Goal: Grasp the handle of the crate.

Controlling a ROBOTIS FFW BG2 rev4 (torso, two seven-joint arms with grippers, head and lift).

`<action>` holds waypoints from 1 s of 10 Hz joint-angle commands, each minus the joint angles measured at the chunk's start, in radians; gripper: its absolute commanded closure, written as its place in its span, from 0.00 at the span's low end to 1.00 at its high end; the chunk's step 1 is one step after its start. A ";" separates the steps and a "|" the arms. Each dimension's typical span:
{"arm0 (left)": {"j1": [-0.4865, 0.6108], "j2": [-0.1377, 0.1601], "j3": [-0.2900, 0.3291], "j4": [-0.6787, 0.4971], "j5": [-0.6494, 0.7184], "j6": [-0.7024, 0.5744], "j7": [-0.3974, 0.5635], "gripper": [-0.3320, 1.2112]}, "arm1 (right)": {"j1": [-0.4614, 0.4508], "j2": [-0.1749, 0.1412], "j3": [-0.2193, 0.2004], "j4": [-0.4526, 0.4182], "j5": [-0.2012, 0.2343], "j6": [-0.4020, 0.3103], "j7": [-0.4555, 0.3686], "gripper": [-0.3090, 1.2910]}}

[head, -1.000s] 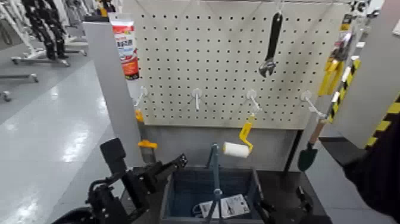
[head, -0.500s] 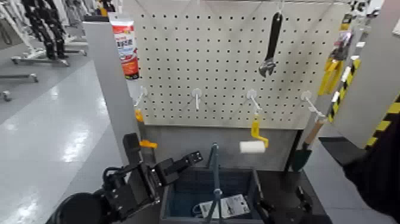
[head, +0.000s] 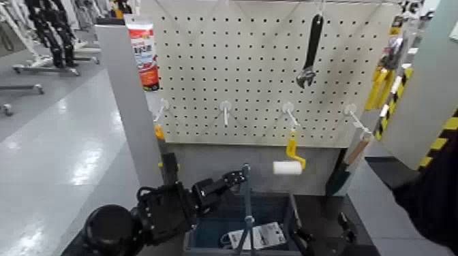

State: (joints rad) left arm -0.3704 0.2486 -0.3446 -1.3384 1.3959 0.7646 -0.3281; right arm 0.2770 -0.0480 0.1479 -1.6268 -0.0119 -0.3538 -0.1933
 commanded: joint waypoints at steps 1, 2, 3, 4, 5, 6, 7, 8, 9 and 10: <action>-0.096 -0.009 -0.074 0.131 0.020 0.039 -0.098 0.30 | -0.002 -0.001 0.004 0.001 0.000 -0.001 0.000 0.27; -0.114 -0.015 -0.082 0.165 0.025 0.050 -0.118 0.30 | -0.004 -0.001 0.004 0.002 0.000 -0.002 0.000 0.27; -0.131 -0.020 -0.091 0.199 0.043 0.064 -0.146 0.30 | -0.004 -0.001 0.006 0.004 0.000 -0.002 0.000 0.27; -0.145 -0.023 -0.099 0.226 0.058 0.076 -0.163 0.30 | -0.006 -0.001 0.009 0.005 -0.002 -0.002 0.000 0.27; -0.159 -0.026 -0.106 0.252 0.074 0.094 -0.177 0.30 | -0.009 -0.001 0.010 0.005 -0.002 -0.002 0.000 0.27; -0.171 -0.029 -0.123 0.281 0.092 0.101 -0.197 0.30 | -0.010 -0.001 0.012 0.007 -0.002 -0.004 0.000 0.27; -0.180 -0.032 -0.132 0.303 0.098 0.101 -0.213 0.30 | -0.012 -0.001 0.015 0.007 -0.003 -0.004 0.000 0.27; -0.188 -0.035 -0.142 0.323 0.106 0.101 -0.227 0.32 | -0.013 -0.001 0.015 0.007 -0.003 -0.005 0.000 0.27; -0.193 -0.035 -0.146 0.332 0.109 0.101 -0.233 0.40 | -0.013 -0.001 0.016 0.008 -0.003 -0.007 0.000 0.27; -0.193 -0.035 -0.146 0.337 0.112 0.102 -0.235 0.61 | -0.015 -0.001 0.016 0.008 -0.003 -0.007 0.002 0.27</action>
State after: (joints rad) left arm -0.5622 0.2131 -0.4901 -1.0043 1.5062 0.8659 -0.5632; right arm 0.2634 -0.0491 0.1640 -1.6186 -0.0153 -0.3604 -0.1928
